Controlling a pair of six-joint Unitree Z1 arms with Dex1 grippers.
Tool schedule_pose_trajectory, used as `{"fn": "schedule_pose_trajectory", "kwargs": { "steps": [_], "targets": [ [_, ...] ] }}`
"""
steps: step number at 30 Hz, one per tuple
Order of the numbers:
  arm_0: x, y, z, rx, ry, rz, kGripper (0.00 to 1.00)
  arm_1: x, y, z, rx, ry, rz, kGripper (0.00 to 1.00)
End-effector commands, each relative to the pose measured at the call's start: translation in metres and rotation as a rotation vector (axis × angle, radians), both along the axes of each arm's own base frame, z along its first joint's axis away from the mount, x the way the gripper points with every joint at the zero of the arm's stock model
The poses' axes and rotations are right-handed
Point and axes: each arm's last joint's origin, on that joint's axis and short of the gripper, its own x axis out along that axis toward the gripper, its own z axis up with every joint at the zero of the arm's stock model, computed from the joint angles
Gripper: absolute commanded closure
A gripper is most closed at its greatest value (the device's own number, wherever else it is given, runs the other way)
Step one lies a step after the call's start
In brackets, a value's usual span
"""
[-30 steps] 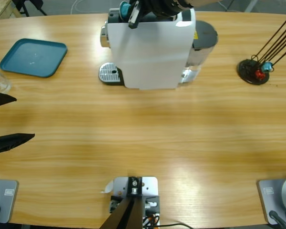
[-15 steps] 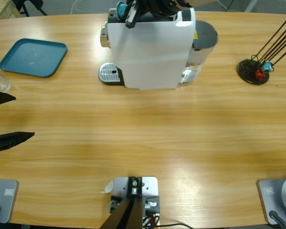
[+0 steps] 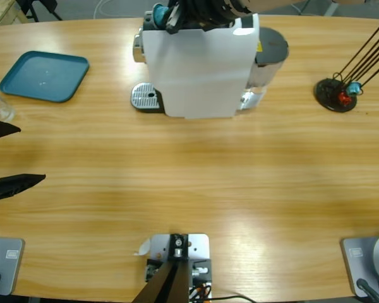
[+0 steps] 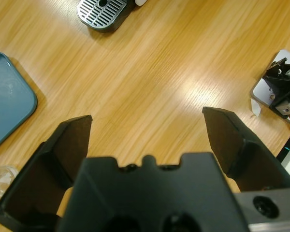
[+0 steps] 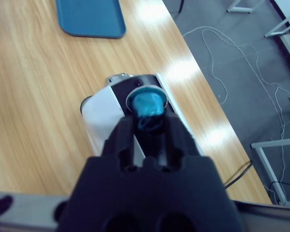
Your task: Pour coffee
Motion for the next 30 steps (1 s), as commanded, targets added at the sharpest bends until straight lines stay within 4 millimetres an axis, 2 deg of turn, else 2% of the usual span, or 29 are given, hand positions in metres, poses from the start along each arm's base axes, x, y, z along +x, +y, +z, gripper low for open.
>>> {"fn": "schedule_pose_trajectory", "kwargs": {
  "steps": [1,5,6,8,9,10,13,15,18,22,25,27,30],
  "targets": [
    [0.001,0.001,-0.006,0.012,-0.006,0.021,0.0,-0.004,-0.011,-0.014,-0.019,0.043,-0.032,0.165],
    [0.001,0.001,-0.006,0.011,-0.005,0.022,0.0,-0.009,-0.015,-0.003,0.005,0.025,-0.029,0.191],
    [0.001,0.001,-0.006,0.012,-0.005,0.022,0.0,-0.012,-0.016,0.001,0.018,0.024,-0.021,0.262],
    [0.001,0.001,-0.006,0.008,-0.006,0.023,0.0,-0.022,-0.017,0.011,0.066,0.034,0.0,0.56],
    [0.001,0.001,-0.006,0.007,-0.005,0.024,0.0,-0.031,-0.016,0.019,0.093,0.034,0.008,0.842],
    [0.001,0.001,-0.006,0.005,-0.004,0.024,0.0,-0.039,-0.015,0.024,0.127,0.049,-0.004,0.993],
    [0.001,0.001,-0.006,0.004,-0.003,0.026,0.0,-0.067,-0.017,0.035,0.178,0.076,-0.076,1.0],
    [0.001,0.001,-0.006,0.001,-0.001,0.029,0.0,-0.083,-0.023,0.033,0.185,0.127,-0.133,1.0],
    [0.001,0.0,-0.006,0.001,0.001,0.031,0.0,-0.103,-0.047,0.033,0.243,0.234,-0.299,1.0],
    [0.001,0.001,-0.005,-0.006,-0.001,0.029,0.0,-0.116,-0.077,0.038,0.365,0.305,-0.483,1.0],
    [0.0,0.001,-0.005,-0.007,0.005,0.025,0.0,-0.11,-0.08,0.043,0.452,0.289,-0.596,1.0],
    [0.0,0.001,-0.005,-0.011,0.005,0.023,0.0,-0.094,-0.079,0.047,0.514,0.272,-0.677,1.0],
    [-0.002,0.003,-0.004,-0.018,0.003,0.021,0.0,-0.058,-0.074,0.047,0.645,0.281,-0.774,1.0]
  ]
}}
